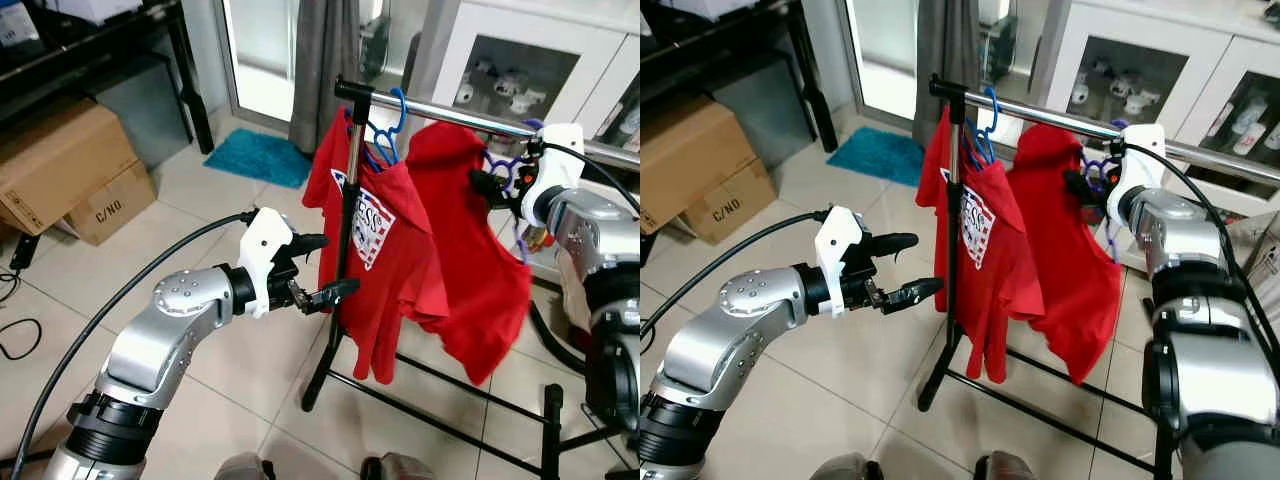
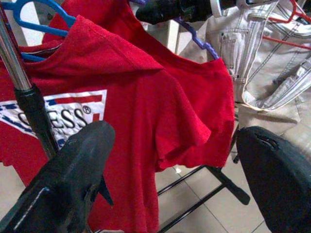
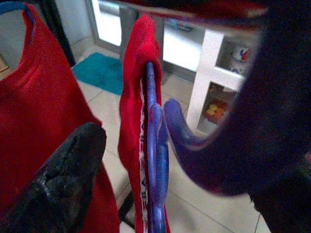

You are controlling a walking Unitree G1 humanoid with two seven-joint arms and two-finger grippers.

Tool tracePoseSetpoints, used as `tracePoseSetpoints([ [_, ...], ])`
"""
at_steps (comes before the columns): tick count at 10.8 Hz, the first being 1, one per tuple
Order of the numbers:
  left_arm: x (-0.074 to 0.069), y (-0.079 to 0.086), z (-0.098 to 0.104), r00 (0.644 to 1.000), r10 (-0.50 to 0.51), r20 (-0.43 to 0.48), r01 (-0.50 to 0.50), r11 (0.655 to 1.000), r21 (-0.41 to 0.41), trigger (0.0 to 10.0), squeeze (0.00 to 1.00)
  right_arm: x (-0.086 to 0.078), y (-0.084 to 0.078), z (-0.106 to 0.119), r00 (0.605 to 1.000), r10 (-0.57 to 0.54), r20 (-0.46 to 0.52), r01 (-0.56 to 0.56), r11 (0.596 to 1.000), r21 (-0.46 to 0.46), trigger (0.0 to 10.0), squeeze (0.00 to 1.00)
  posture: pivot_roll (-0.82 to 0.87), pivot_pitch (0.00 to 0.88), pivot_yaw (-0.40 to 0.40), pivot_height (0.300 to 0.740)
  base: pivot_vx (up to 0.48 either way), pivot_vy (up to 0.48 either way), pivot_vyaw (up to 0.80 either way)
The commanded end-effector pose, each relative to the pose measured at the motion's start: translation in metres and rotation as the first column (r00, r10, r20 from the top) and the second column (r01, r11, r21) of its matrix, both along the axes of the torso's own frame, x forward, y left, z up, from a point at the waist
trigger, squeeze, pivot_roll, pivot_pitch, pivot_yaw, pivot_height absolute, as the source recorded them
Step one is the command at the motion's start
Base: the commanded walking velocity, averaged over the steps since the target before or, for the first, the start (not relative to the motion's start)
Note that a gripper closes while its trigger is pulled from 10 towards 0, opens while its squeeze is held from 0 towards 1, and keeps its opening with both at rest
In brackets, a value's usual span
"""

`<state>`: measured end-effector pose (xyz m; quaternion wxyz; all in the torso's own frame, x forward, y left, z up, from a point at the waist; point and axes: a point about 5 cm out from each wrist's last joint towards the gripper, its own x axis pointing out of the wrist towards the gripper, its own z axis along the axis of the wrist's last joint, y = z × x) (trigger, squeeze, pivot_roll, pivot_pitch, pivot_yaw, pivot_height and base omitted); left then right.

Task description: Hang hanger

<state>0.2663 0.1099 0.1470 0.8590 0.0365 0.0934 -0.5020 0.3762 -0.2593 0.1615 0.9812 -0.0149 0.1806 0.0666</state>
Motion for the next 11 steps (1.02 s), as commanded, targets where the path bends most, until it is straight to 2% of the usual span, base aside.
tracePoseSetpoints([
  [1,0.0,0.0,0.002,1.0,-0.009,0.003,0.009,1.0,0.008,10.0,0.0,-0.001,-0.003,-0.004,0.999,0.006,-0.036,-0.006,1.0,-0.012,8.7,0.0,0.0,0.0,-0.007,0.74,0.0,0.0,0.0],
  [2,-0.001,-0.002,0.001,1.0,-0.014,0.0,0.014,1.0,0.008,10.0,0.0,-0.003,-0.009,-0.006,0.998,0.009,-0.056,-0.009,1.0,-0.005,4.8,0.0,0.0,0.0,-0.004,0.74,0.0,0.0,0.0],
  [3,-0.001,-0.002,0.001,1.0,-0.02,-0.002,0.02,1.0,0.01,10.0,0.0,-0.005,-0.014,-0.007,0.998,0.008,-0.066,-0.007,1.0,0.01,4.0,0.0,0.0,0.0,0.001,0.74,0.0,0.0,0.0],
  [5,0.0,-0.003,0.002,1.0,-0.023,-0.001,0.023,1.0,0.01,10.0,0.0,-0.006,-0.016,-0.008,0.998,0.003,-0.063,-0.001,1.0,0.029,3.5,0.0,0.0,0.0,0.005,0.74,0.0,0.0,0.0],
  [6,0.0,-0.003,0.002,1.0,-0.026,0.0,0.026,1.0,0.011,10.0,0.0,-0.006,-0.017,-0.008,0.998,0.0,-0.059,0.002,0.999,0.038,0.9,0.0,-0.01,0.0,0.009,0.74,0.0,0.0,0.0],
  [7,0.0,-0.004,0.003,1.0,-0.027,0.0,0.027,1.0,0.012,10.0,0.0,-0.006,-0.017,-0.008,0.998,0.0,-0.057,0.003,0.999,0.045,0.0,0.0,-0.01,0.0,0.009,0.74,0.0,0.0,0.0],
  [11,0.002,-0.003,0.003,1.0,-0.023,0.004,0.023,1.0,0.017,10.0,0.0,-0.003,-0.016,-0.007,0.999,-0.034,-0.04,0.036,0.998,0.054,0.0,0.0,0.0,0.0,0.004,0.74,0.0,0.0,0.0],
])
